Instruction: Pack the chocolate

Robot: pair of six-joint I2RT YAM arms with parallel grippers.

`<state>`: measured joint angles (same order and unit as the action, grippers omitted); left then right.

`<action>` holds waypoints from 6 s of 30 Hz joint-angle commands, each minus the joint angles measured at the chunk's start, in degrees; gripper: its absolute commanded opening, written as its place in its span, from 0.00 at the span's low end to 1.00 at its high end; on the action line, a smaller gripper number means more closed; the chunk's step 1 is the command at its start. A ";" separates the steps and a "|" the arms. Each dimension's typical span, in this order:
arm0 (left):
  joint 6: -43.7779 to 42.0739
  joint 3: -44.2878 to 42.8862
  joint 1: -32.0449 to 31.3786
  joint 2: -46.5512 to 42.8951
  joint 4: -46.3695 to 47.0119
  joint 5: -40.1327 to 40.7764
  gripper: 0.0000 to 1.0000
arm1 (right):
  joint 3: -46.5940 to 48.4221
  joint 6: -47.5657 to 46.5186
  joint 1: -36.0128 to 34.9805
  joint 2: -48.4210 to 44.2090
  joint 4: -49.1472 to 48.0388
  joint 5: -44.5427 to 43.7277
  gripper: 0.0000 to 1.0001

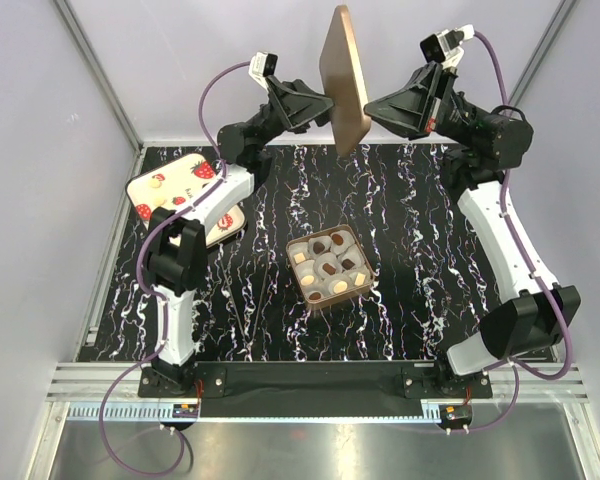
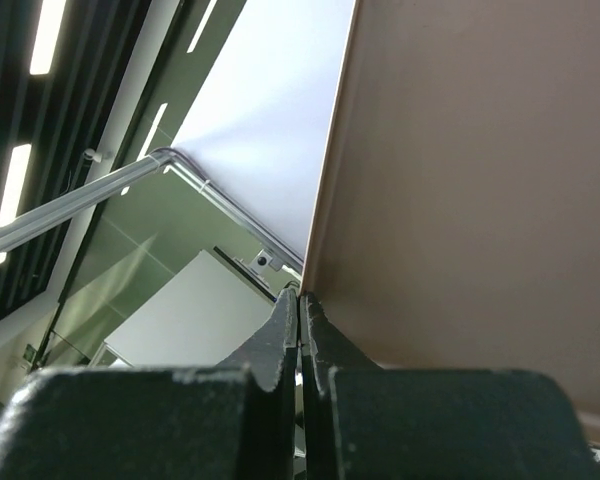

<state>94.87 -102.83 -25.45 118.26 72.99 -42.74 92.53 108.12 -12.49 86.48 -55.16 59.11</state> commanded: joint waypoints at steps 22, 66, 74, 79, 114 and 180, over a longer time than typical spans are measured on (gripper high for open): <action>4.18 17.30 6.03 -6.81 8.83 0.20 0.35 | -7.37 -45.96 5.20 -0.26 49.69 -6.63 0.06; -47.90 46.41 17.63 -31.33 -59.87 1.95 0.77 | -34.78 -61.09 8.71 0.45 44.52 6.10 0.00; -52.07 48.68 17.02 -34.06 -65.61 5.04 0.77 | -43.83 -51.70 7.66 3.43 26.35 8.12 0.00; -52.07 49.04 15.35 -33.97 -65.43 5.30 0.77 | -47.52 -41.24 5.12 5.01 13.18 6.55 0.00; -56.73 50.88 9.37 -35.81 -72.82 12.42 0.77 | -58.43 -35.60 5.11 12.40 -4.35 3.03 0.07; -56.90 45.70 2.07 -27.29 -77.65 16.29 0.71 | -48.50 -77.44 9.33 -4.91 69.57 -30.28 0.44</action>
<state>38.00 -54.24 -23.00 90.54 -7.18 -25.69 42.54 33.08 -3.64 83.24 11.49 34.22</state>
